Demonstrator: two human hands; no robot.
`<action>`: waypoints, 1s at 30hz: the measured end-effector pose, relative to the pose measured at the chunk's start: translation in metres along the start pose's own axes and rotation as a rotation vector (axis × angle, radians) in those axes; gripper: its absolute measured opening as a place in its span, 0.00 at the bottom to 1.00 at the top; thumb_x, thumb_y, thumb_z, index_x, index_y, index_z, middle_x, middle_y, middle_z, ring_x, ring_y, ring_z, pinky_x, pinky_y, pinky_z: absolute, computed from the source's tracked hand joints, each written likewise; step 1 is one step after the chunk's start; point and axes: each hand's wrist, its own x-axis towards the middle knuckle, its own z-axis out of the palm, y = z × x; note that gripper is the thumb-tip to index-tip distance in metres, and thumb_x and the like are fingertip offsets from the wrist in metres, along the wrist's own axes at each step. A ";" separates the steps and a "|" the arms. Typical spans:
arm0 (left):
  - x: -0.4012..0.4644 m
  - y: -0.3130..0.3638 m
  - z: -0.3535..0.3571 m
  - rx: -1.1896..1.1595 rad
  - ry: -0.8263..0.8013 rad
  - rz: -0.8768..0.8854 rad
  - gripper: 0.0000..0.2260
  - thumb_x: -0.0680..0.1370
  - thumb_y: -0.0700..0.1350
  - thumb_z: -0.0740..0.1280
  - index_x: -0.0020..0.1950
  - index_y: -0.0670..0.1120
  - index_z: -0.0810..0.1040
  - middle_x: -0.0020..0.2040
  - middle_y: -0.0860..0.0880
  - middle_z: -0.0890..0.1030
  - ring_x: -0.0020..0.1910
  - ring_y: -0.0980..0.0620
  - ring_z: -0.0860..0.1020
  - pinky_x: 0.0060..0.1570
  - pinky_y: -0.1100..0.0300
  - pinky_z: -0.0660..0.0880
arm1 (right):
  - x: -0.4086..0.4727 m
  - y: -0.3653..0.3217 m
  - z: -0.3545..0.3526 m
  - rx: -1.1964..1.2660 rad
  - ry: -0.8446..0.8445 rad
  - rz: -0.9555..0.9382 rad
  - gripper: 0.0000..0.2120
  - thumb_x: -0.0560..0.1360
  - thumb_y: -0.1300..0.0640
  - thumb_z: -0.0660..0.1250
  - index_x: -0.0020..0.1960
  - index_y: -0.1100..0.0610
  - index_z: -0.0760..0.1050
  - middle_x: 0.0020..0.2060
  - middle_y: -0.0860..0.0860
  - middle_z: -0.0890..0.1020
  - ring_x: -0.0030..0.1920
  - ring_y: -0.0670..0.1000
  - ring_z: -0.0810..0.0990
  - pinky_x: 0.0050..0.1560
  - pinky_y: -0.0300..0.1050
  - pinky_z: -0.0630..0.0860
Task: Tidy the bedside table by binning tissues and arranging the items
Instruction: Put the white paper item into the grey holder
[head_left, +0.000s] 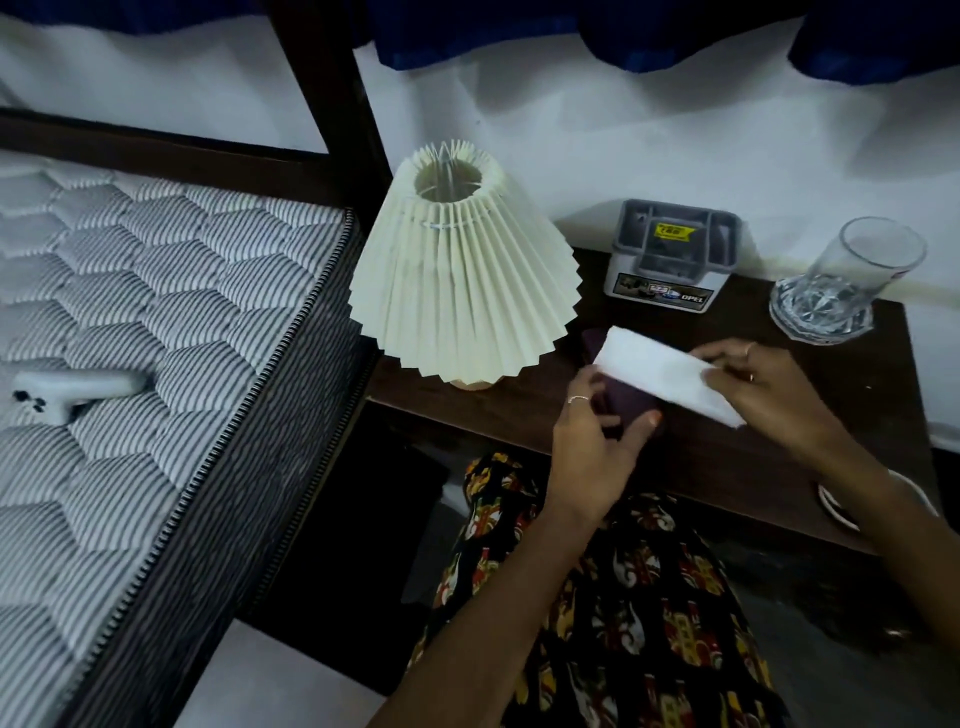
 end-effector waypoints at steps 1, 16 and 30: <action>0.001 0.001 -0.002 -0.113 -0.016 -0.063 0.36 0.71 0.47 0.73 0.74 0.50 0.57 0.66 0.51 0.72 0.53 0.54 0.79 0.48 0.68 0.77 | -0.007 0.000 -0.002 0.103 -0.071 0.002 0.16 0.74 0.70 0.64 0.44 0.48 0.78 0.34 0.38 0.84 0.36 0.36 0.78 0.40 0.28 0.70; 0.013 -0.007 -0.006 -0.574 -0.006 -0.274 0.06 0.75 0.37 0.68 0.52 0.43 0.77 0.49 0.46 0.79 0.48 0.54 0.79 0.42 0.62 0.80 | -0.042 0.004 -0.006 0.737 -0.147 0.331 0.16 0.74 0.64 0.67 0.60 0.54 0.76 0.48 0.51 0.80 0.45 0.48 0.81 0.37 0.42 0.81; 0.012 -0.015 0.017 -0.268 0.058 -0.257 0.08 0.76 0.45 0.68 0.51 0.41 0.77 0.40 0.43 0.83 0.33 0.55 0.80 0.37 0.60 0.79 | -0.006 -0.020 -0.064 0.479 0.190 0.056 0.31 0.42 0.37 0.80 0.41 0.51 0.82 0.49 0.53 0.81 0.43 0.47 0.84 0.40 0.36 0.81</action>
